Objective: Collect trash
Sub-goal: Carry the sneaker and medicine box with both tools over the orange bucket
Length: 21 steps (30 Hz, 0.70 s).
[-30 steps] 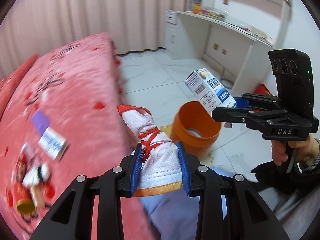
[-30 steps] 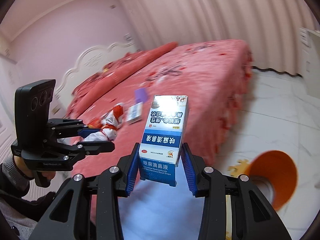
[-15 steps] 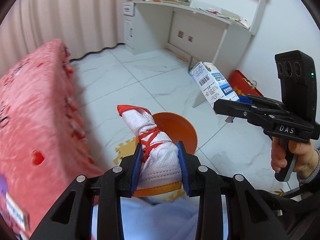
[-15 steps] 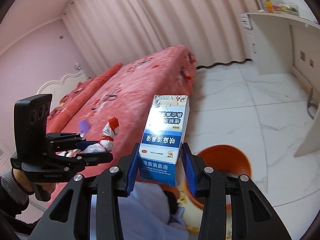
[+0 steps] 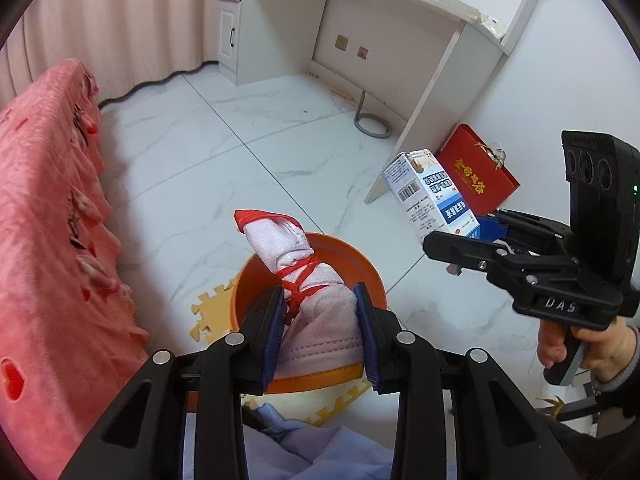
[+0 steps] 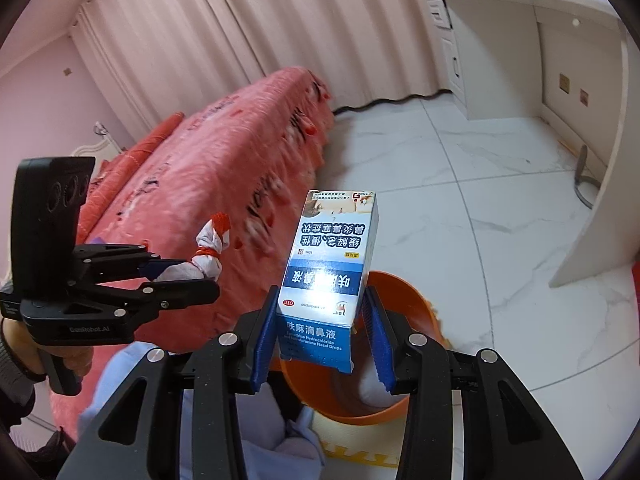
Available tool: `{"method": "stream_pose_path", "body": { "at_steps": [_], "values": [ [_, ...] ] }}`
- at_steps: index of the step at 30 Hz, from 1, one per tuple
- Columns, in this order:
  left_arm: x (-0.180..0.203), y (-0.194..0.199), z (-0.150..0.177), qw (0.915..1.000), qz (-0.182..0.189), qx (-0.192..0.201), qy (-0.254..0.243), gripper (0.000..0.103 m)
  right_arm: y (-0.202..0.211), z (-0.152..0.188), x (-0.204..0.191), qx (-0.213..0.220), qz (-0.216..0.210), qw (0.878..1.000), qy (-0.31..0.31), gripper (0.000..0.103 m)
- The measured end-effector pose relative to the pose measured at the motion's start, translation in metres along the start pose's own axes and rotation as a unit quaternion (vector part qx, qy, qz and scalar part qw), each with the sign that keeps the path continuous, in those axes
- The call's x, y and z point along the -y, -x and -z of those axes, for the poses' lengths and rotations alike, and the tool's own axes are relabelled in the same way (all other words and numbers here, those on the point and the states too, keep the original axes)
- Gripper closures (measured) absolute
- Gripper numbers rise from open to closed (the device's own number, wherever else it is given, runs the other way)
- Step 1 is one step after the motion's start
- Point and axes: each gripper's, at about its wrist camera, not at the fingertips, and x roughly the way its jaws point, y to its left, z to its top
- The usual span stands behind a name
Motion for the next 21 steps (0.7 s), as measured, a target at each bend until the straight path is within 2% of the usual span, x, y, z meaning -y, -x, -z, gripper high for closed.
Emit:
{"method": "stream_pose_path", "body": {
  "at_steps": [4, 11, 21],
  "values": [
    [-0.003, -0.020, -0.004, 0.9998, 0.009, -0.012, 0.010, 0.067, -0.023, 0.006, 0.011, -0.020, 0.016, 1.000, -0.007, 0.061],
    [-0.007, -0.051, -0.001, 0.9988, 0.017, -0.042, 0.017, 0.067, -0.055, 0.019, 0.018, -0.063, 0.015, 0.998, -0.009, 0.061],
    [-0.011, -0.061, -0.004, 0.9981, 0.015, -0.056, 0.021, 0.066, -0.068, 0.020, 0.024, -0.075, 0.015, 0.997, -0.017, 0.060]
  ]
}}
